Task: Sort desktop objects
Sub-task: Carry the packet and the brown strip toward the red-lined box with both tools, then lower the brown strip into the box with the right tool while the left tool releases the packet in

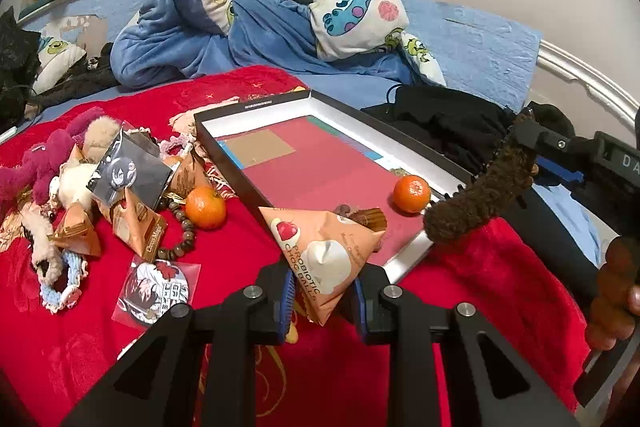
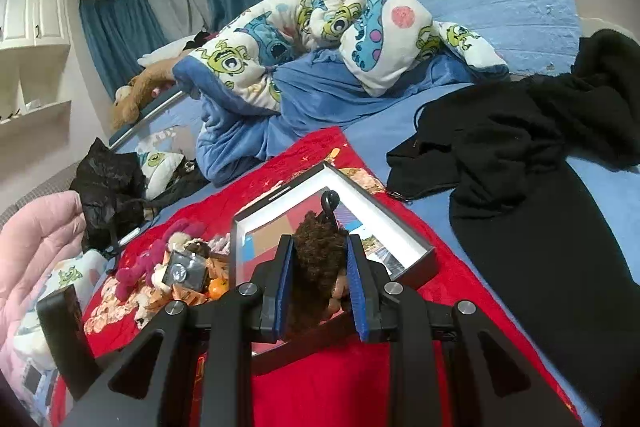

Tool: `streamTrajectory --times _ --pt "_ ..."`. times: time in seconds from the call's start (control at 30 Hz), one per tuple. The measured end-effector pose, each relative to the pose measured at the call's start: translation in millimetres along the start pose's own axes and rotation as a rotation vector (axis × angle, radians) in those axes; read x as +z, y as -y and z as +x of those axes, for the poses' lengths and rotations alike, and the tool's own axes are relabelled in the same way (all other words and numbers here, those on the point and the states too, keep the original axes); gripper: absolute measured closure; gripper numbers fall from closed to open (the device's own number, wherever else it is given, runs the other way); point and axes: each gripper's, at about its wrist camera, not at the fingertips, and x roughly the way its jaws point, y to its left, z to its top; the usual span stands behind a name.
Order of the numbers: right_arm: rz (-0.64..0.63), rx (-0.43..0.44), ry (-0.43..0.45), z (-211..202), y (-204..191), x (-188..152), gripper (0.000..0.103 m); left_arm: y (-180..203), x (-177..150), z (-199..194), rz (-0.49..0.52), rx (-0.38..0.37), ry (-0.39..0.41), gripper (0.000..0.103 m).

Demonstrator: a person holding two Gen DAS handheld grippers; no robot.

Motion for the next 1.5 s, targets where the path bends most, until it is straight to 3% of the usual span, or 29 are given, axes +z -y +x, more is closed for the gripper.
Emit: streamTrajectory --times 0.3,0.5,0.9,1.17,1.5 --pt "0.025 0.025 0.003 20 9 10 0.078 5 17 24 0.045 0.005 -0.010 0.078" --pt "-0.010 0.031 -0.026 46 0 20 0.078 12 47 31 0.067 -0.010 0.011 0.078" --pt "-0.205 0.009 -0.052 94 -23 47 0.078 9 88 63 0.062 -0.028 0.057 0.078" --pt "-0.242 -0.019 -0.058 134 -18 54 0.078 -2 92 100 0.058 -0.039 0.062 0.078" --pt "-0.244 -0.075 -0.096 167 -1 35 0.078 -8 81 136 0.053 -0.050 0.013 0.078"
